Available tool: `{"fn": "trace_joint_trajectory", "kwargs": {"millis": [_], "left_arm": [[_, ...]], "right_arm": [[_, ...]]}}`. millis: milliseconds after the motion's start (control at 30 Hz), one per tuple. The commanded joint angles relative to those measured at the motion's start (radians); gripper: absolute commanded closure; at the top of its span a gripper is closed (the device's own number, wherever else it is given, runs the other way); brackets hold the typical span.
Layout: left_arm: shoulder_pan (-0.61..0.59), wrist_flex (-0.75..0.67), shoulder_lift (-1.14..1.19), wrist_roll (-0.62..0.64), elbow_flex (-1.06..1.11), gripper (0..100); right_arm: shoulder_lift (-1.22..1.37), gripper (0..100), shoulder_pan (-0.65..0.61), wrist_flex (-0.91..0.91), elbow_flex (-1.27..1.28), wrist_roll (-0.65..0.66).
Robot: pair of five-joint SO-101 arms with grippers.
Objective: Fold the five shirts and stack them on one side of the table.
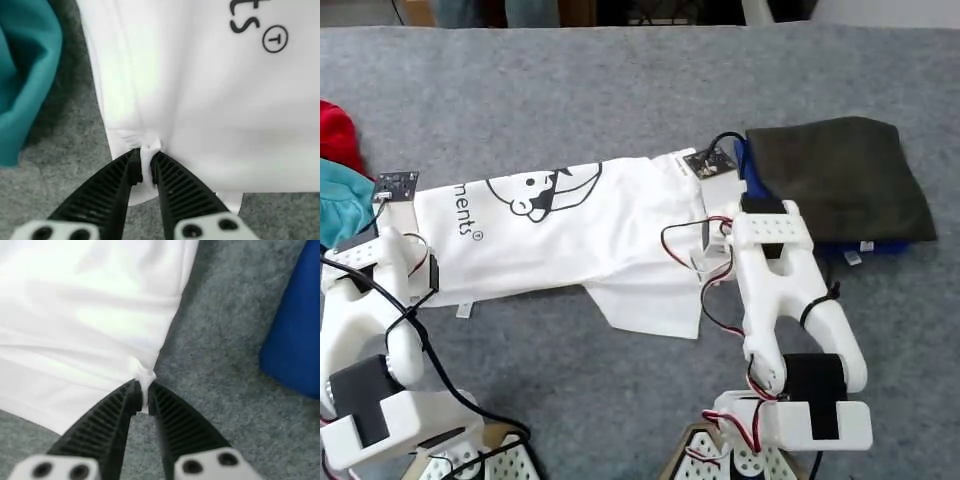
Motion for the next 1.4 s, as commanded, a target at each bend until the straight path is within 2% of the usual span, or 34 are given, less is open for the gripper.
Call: {"fn": "trace_joint_trajectory", "kwargs": {"millis": [0,133,200,300,400,533,600,633,733,833,900,1000,1167,1300,1367], "left_arm": [[-0.025,-0.015,-0.023,-0.006,-0.013,97],[-0.025,-0.020,-0.023,-0.005,-0.013,96],[-0.030,-0.015,-0.025,-0.002,-0.015,91],[-0.038,-0.014,-0.025,0.000,-0.015,84],[-0.039,-0.012,-0.034,0.000,-0.013,81],[-0.062,0.069,-0.035,0.000,-0.090,82],[-0.088,0.140,-0.035,0.002,-0.176,91],[-0.099,0.172,-0.034,0.000,-0.222,97],[-0.116,0.241,-0.026,0.071,-0.302,97],[-0.116,0.238,-0.025,0.201,-0.285,97],[-0.111,0.175,-0.025,0.259,-0.229,97],[-0.076,0.058,-0.034,0.281,-0.110,97],[0.031,0.057,-0.035,0.281,-0.018,97],[0.044,0.058,-0.035,0.281,-0.007,97],[0.038,0.058,-0.035,0.281,-0.007,97]], "right_arm": [[-0.047,98.5,-0.035,-0.009,0.012,0.011],[-0.047,98.1,-0.051,-0.003,0.016,0.011],[-0.047,97.6,-0.046,0.002,0.013,0.011],[-0.047,90.9,-0.046,0.031,0.010,0.006],[-0.068,85.1,-0.014,0.032,0.007,0.005],[-0.171,84.8,0.038,0.066,-0.015,0.008],[-0.225,85.7,0.038,0.091,-0.067,0.002],[-0.242,87.6,0.012,0.100,-0.102,-0.006],[-0.226,99.0,-0.097,0.086,-0.202,-0.106],[-0.119,97.5,-0.209,0.041,-0.295,-0.169],[-0.028,98.5,-0.261,0.011,-0.349,-0.172],[0.099,98.4,-0.278,0.005,-0.417,-0.173],[0.205,98.4,-0.293,0.087,-0.493,-0.175],[0.213,98.4,-0.344,0.149,-0.510,-0.172],[0.213,98.4,-0.325,0.147,-0.522,-0.172]]}}
